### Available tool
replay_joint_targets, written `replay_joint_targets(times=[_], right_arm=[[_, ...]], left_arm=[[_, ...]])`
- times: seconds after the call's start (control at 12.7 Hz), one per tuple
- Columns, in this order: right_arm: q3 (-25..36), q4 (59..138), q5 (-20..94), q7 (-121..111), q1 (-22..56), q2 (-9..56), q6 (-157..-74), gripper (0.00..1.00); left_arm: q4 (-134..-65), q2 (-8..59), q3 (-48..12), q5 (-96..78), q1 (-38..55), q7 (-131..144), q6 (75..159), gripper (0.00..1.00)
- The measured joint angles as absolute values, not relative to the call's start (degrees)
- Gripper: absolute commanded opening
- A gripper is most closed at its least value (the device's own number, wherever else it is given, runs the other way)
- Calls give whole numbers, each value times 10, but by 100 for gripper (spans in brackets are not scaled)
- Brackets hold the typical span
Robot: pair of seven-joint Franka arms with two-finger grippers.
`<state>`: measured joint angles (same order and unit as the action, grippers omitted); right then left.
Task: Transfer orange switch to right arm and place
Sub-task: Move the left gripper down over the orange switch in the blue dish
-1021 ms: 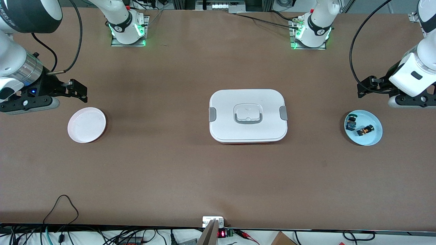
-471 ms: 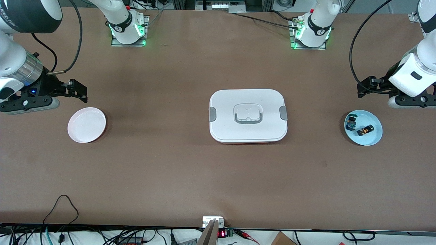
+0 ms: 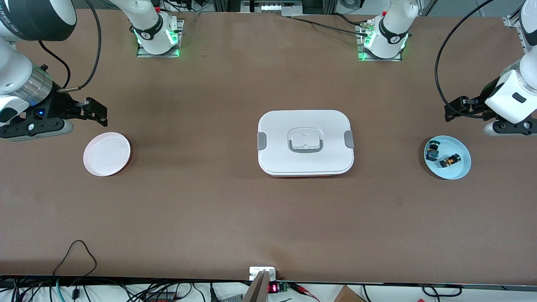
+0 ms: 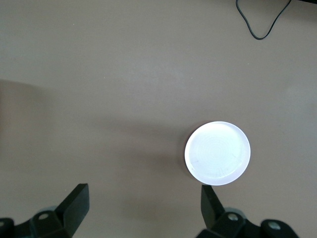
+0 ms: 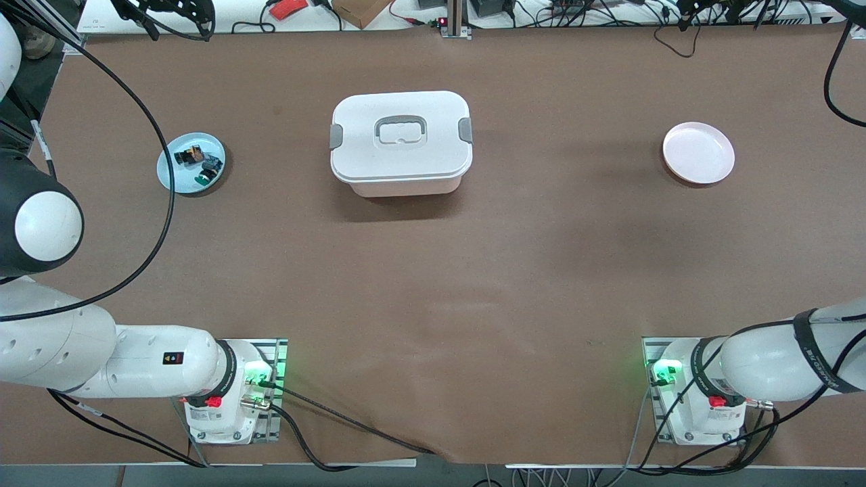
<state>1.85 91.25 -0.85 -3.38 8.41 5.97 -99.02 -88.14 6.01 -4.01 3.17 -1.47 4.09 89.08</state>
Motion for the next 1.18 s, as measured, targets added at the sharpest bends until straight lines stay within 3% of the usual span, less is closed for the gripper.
replay_joint_targets(times=[0.55, 1.18], right_arm=[[19, 913, -9, -34, 84, 60, -990, 100], [20, 913, -9, -34, 84, 60, -990, 100]], left_arm=[[-882, 101, -38, 32, -64, -9, 920, 100], [-886, 214, -37, 32, -96, -60, 1014, 100]])
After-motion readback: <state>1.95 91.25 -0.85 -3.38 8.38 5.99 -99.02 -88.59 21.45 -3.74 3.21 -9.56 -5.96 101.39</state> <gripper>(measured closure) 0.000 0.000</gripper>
